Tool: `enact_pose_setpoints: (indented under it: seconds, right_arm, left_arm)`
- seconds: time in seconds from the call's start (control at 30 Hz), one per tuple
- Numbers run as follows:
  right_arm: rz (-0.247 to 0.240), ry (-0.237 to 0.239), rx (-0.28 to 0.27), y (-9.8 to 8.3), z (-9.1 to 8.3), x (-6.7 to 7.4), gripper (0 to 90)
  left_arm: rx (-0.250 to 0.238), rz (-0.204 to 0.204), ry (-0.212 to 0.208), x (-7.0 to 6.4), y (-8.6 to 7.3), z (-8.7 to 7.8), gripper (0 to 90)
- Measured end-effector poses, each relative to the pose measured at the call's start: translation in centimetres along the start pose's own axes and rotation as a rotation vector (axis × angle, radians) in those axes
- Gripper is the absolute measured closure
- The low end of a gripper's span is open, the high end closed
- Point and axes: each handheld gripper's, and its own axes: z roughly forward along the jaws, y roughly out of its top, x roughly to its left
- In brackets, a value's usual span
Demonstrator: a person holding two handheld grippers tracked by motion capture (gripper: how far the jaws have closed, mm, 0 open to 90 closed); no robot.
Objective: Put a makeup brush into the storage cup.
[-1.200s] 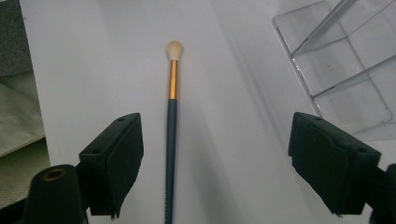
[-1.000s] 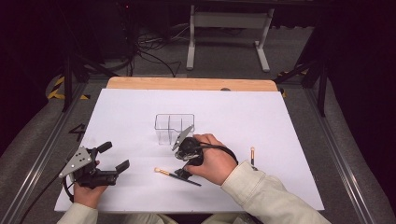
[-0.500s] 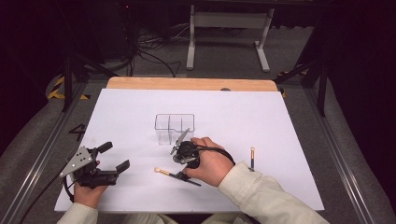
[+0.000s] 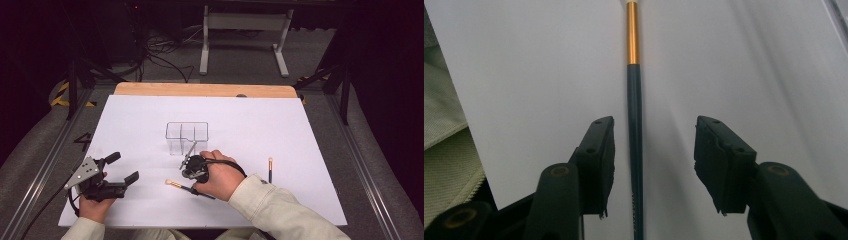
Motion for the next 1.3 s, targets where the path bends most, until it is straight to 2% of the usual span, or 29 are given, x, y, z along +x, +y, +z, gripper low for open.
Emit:
enact_pose_setpoints:
  seconds: [0.5, 0.87, 0.97, 1.07, 1.3]
  right_arm:
    - [0.000, -0.006, 0.048, 0.9, 1.5, 0.4, 64.5]
    - [-0.037, -0.040, 0.093, 1.9, 2.0, 1.1, 71.5]
    - [-0.054, -0.066, 0.121, 2.2, 2.1, 1.5, 73.2]
    - [-0.071, -0.068, 0.132, 2.4, 2.1, 1.7, 74.6]
    - [-0.071, -0.062, 0.140, 2.5, 2.1, 1.8, 81.8]
  left_arm:
    - [0.005, -0.006, 0.006, 0.0, 0.0, 0.0, 2.7]
    - [0.008, -0.003, 0.010, 0.0, 0.0, 0.1, 2.7]
    - [0.008, -0.006, 0.009, 0.1, -0.1, 0.1, 2.7]
    - [0.010, -0.003, 0.008, 0.1, 0.0, 0.1, 2.7]
    - [0.005, -0.007, 0.008, 0.0, -0.1, 0.1, 2.7]
